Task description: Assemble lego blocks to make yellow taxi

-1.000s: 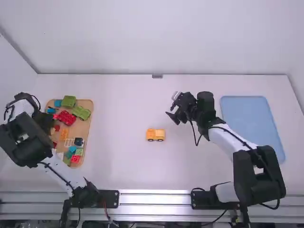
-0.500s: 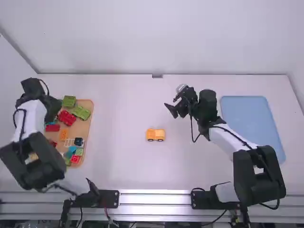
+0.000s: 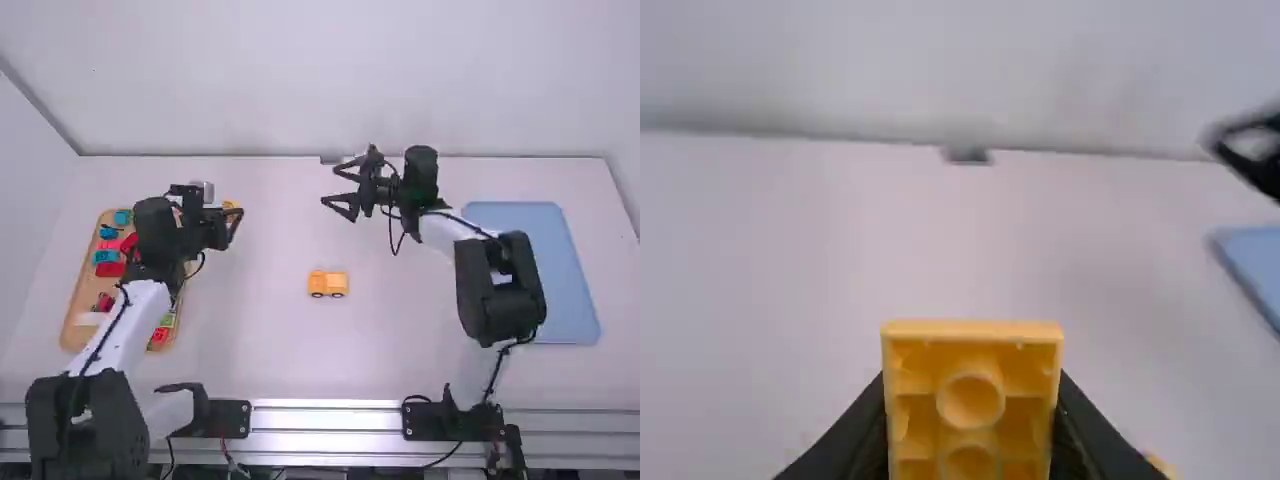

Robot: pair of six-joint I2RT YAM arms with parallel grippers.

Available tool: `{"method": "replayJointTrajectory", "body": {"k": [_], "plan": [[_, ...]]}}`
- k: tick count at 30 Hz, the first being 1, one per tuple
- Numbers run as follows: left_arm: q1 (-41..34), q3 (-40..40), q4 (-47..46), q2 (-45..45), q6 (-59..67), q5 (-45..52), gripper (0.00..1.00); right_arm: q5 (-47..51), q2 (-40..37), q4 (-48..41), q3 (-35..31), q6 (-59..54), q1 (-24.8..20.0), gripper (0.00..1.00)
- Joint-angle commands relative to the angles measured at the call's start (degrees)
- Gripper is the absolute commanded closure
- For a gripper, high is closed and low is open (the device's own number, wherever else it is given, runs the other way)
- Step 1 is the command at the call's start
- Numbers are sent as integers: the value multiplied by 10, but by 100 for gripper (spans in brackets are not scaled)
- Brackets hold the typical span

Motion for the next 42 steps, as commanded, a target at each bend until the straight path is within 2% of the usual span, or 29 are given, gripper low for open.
{"method": "replayJointTrajectory", "body": {"k": [1,6,11,13,17,25,29,32,38,42], "plan": [[-15,-16,47,16,66,160,98,-202,38,-2,58,24,9,2],[-40,-26,144,66,94,245,98,-201,66,-13,99,95,31,2],[-68,-26,259,144,88,256,98,-201,65,-11,101,96,52,1],[-70,-26,316,173,89,301,98,-200,65,-15,101,96,57,1],[-69,-17,400,217,51,346,98,-201,65,-15,101,104,70,10],[-82,8,421,253,24,344,98,-201,66,-15,99,83,88,27],[-81,26,423,253,7,374,98,-200,66,-15,90,29,88,29],[-81,33,421,253,-13,358,98,-191,66,-15,88,11,87,32],[-82,33,433,253,-12,355,98,-172,66,-15,89,10,88,44],[-93,33,430,253,-12,327,98,-172,66,-12,89,9,87,46]]}}
